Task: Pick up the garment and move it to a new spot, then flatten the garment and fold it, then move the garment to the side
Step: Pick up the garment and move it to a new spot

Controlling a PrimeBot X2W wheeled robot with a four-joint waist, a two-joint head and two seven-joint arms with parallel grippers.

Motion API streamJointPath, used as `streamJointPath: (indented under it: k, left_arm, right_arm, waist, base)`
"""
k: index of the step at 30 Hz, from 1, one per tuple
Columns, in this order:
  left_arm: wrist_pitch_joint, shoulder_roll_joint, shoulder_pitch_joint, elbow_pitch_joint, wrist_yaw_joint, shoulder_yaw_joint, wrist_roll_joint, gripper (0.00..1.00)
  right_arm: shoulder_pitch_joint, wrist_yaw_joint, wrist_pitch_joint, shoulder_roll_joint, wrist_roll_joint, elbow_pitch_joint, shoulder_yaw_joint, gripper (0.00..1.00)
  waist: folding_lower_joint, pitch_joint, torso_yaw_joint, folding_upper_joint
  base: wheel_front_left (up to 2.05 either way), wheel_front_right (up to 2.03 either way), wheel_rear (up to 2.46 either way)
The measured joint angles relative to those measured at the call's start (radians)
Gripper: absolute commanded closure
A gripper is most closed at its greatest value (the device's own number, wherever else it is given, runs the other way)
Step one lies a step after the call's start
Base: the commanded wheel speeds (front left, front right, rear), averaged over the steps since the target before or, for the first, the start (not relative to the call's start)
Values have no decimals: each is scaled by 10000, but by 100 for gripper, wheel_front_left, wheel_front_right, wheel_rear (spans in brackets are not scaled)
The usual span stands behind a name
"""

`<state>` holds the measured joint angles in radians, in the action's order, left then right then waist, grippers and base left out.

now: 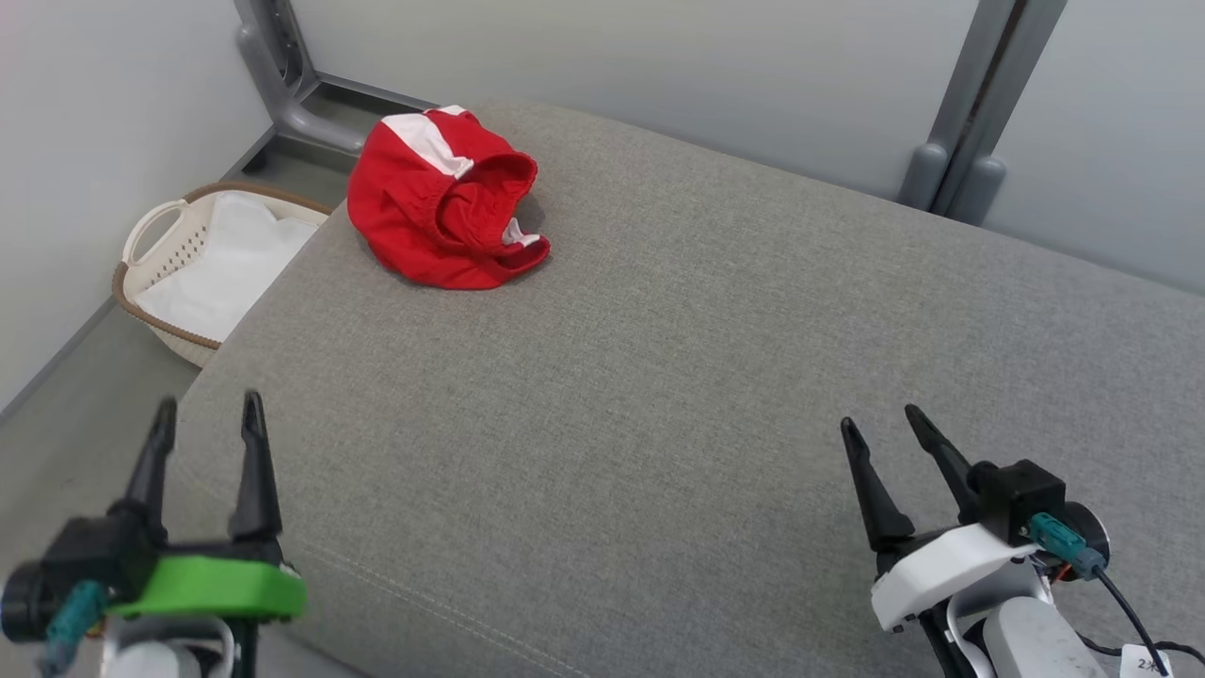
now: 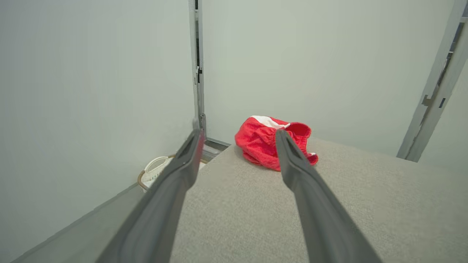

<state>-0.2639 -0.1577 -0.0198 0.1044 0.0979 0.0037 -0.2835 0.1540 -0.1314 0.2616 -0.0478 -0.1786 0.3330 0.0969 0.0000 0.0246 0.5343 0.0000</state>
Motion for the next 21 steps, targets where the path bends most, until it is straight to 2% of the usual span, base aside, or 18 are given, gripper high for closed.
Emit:
streamJointPath:
  k: [6,8,15,21]
  left_arm:
    - [453,-1204,-3271,759,219,-219,98,0]
    - [474,-1471,-4266,1087,255,-280,-230,0]
    - [663,-2408,-7243,3091,299,-788,-1022,0]
    - [945,-3127,-8725,5037,311,-1049,-1513,0]
  right_arm:
    - [55,0,-4,0,909,-384,-445,0]
    - [264,0,-104,4,1133,-522,-454,0]
    - [728,0,-667,10,1847,-1248,-263,0]
    - [1048,0,-1141,0,2290,-2109,-127,0]
  waist:
    - [0,438,-95,0]
    - [0,595,-234,0]
    - [0,1274,-1164,0]
    - [0,2113,-1992,0]
  base:
    - [0,0,0]
    - [0,0,0]
    - [0,0,0]
    - [0,0,0]
